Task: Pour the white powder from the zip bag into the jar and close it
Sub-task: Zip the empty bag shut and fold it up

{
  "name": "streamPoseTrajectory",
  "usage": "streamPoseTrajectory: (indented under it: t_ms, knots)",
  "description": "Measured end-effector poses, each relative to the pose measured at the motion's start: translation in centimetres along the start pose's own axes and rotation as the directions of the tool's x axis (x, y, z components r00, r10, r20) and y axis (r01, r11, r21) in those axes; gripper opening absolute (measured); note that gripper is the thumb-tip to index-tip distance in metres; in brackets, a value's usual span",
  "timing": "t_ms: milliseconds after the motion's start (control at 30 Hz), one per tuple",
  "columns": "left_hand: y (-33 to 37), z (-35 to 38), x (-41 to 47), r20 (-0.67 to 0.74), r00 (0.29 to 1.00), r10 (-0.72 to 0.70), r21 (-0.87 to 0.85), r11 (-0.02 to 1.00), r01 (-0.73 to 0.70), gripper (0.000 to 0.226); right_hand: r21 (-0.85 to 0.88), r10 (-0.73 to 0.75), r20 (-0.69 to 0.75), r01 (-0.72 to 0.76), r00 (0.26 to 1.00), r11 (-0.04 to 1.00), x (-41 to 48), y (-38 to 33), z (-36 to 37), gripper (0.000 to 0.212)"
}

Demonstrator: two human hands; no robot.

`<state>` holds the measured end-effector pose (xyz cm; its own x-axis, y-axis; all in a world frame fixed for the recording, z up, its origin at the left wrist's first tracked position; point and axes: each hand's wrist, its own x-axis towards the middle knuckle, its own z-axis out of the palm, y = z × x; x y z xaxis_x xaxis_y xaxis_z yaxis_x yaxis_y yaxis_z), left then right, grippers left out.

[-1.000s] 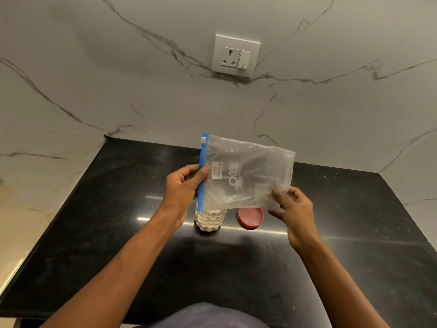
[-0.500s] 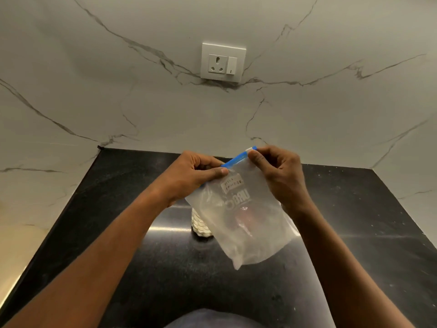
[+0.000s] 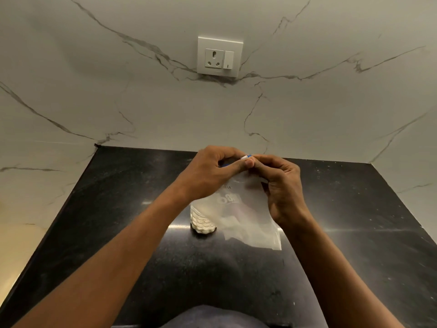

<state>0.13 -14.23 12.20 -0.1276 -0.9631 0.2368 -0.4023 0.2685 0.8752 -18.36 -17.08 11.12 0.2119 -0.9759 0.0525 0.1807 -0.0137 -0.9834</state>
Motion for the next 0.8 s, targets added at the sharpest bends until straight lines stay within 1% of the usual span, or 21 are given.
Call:
streamPoseTrajectory:
  t_ms: [100,200,367,467,600,800]
  knots:
    - [0.1,1.0,-0.1,-0.105,0.994,-0.012,-0.049,0.999,0.007,0.021,0.023,0.017,-0.013,-0.017,1.0,1.0,0.0,0.0,-0.3,0.006]
    - [0.0,1.0,-0.3,-0.146,0.987,-0.07,-0.061,0.996,0.062,0.018,0.023,0.024,-0.06,-0.023,0.998,0.999,0.1,0.0,-0.7,0.007]
    - [-0.8,-0.2,-1.2,-0.133,0.98,-0.15,-0.036,0.989,0.146,0.018,0.1,0.065,-0.128,-0.052,0.99,0.994,0.7,-0.5,-1.7,0.007]
    - [-1.6,-1.5,-2.2,-0.118,0.974,-0.193,-0.056,0.981,0.187,0.019,0.126,0.096,-0.158,-0.077,0.983,0.989,1.1,-0.9,-2.6,0.008]
    - [-2.1,-2.4,-3.3,-0.116,0.974,-0.193,-0.063,0.98,0.187,0.017,0.158,0.13,-0.165,-0.104,0.978,0.982,1.5,-1.1,-3.3,0.008]
    - [-2.5,-2.6,-3.9,-0.124,0.97,-0.208,-0.116,0.974,0.194,0.016,0.21,0.157,-0.173,-0.119,0.972,0.97,1.5,-0.9,-3.9,0.006]
